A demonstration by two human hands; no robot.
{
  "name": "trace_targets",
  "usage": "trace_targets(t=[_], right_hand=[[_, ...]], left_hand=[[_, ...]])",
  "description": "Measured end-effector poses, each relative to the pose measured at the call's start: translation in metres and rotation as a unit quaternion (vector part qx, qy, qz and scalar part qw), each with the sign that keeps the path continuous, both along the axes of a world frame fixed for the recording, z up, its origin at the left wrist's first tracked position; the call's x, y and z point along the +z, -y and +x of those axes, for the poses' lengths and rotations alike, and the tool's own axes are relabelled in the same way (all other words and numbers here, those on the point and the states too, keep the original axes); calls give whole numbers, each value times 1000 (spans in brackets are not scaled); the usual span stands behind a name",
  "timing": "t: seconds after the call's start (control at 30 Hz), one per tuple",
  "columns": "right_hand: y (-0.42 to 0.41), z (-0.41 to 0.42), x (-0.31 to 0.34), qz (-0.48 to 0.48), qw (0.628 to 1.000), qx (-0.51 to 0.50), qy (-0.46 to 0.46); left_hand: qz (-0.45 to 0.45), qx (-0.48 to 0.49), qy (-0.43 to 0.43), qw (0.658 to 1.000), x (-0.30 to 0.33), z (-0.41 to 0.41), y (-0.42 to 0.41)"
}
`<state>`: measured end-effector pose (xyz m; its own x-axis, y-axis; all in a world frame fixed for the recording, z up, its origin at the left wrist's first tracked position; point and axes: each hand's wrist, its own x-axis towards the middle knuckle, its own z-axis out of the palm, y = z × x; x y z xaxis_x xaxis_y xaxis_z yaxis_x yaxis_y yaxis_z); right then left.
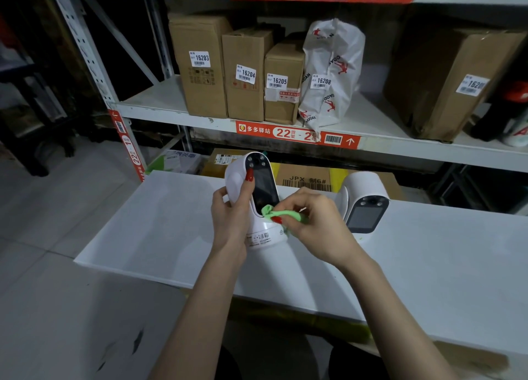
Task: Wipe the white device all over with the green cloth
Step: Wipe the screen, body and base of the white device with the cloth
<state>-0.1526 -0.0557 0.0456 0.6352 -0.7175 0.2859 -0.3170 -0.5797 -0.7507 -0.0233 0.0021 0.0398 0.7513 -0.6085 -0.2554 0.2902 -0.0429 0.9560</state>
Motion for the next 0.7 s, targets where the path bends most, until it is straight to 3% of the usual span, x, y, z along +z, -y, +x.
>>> trace_targets(t=[0.17, 0.43, 0.7], right_hand=[[-3, 2, 0, 28, 999, 45, 10], [7, -2, -9, 3, 996, -86, 19], [-9, 4, 2, 38, 997, 32, 55]], left_hand=[[0, -2, -1, 1000, -1, 1, -1], [-6, 26, -51, 998, -2, 6, 1], [1, 57, -90, 994, -10, 12, 4]])
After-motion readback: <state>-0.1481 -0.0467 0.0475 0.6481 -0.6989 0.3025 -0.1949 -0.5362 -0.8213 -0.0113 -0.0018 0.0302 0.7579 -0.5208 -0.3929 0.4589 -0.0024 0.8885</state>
